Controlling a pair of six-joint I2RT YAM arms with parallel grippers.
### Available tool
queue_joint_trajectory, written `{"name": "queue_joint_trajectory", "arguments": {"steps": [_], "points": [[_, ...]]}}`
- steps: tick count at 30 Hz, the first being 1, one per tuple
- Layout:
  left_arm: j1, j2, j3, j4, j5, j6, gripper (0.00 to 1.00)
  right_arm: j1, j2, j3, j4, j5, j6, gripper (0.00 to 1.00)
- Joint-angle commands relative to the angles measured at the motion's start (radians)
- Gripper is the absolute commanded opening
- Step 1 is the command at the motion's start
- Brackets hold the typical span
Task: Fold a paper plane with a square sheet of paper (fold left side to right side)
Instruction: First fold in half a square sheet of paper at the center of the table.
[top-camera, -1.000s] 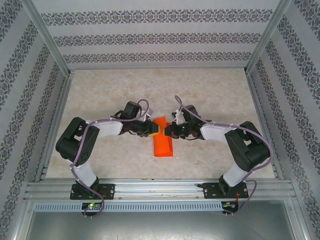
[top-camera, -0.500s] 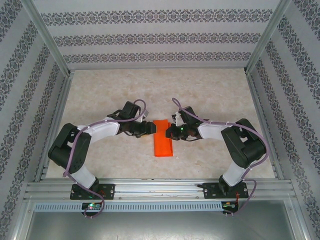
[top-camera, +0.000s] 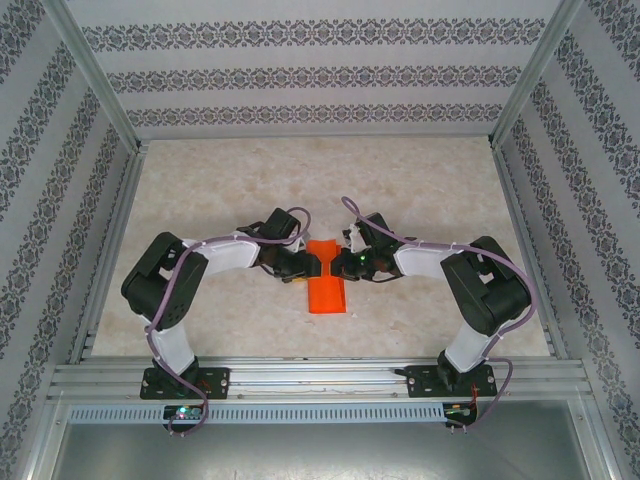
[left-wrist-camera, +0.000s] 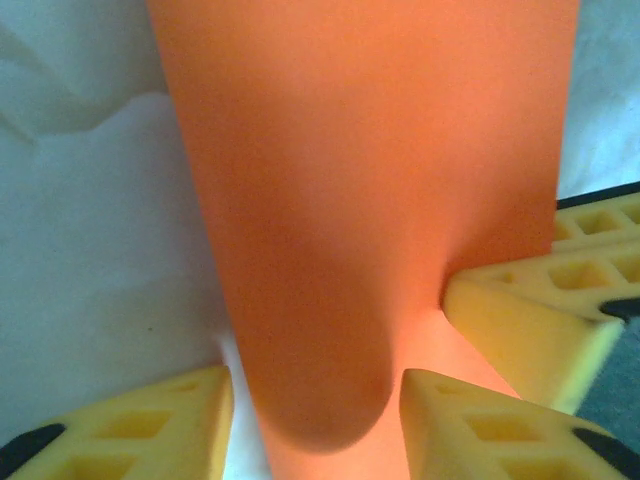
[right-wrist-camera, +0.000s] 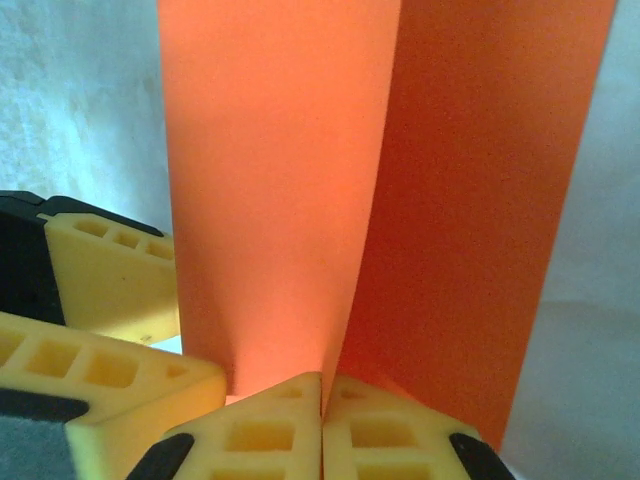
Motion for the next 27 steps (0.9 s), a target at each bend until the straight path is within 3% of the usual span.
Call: {"name": "queue_joint_trajectory", "arguments": {"steps": [1, 7, 14, 20, 27], "points": [[-0.022, 0.031, 0.036, -0.079, -0.046, -0.008, 0.42, 0.011, 0.005, 0.019, -0.020, 0.019, -0.018, 0.10], [-0.046, 0.074, 0.064, -0.133, -0.100, -0.015, 0.34, 0.002, -0.050, 0.012, -0.053, 0.051, -0.024, 0.25], [-0.069, 0.109, 0.081, -0.175, -0.129, -0.024, 0.34, -0.050, -0.213, -0.020, -0.214, 0.221, -0.077, 0.45], [-0.086, 0.144, 0.109, -0.198, -0.131, -0.038, 0.35, -0.105, -0.341, -0.057, -0.300, 0.296, -0.115, 0.48], [-0.117, 0.205, 0.176, -0.247, -0.125, -0.020, 0.39, -0.141, -0.408, -0.100, -0.314, 0.297, -0.124, 0.49]]}}
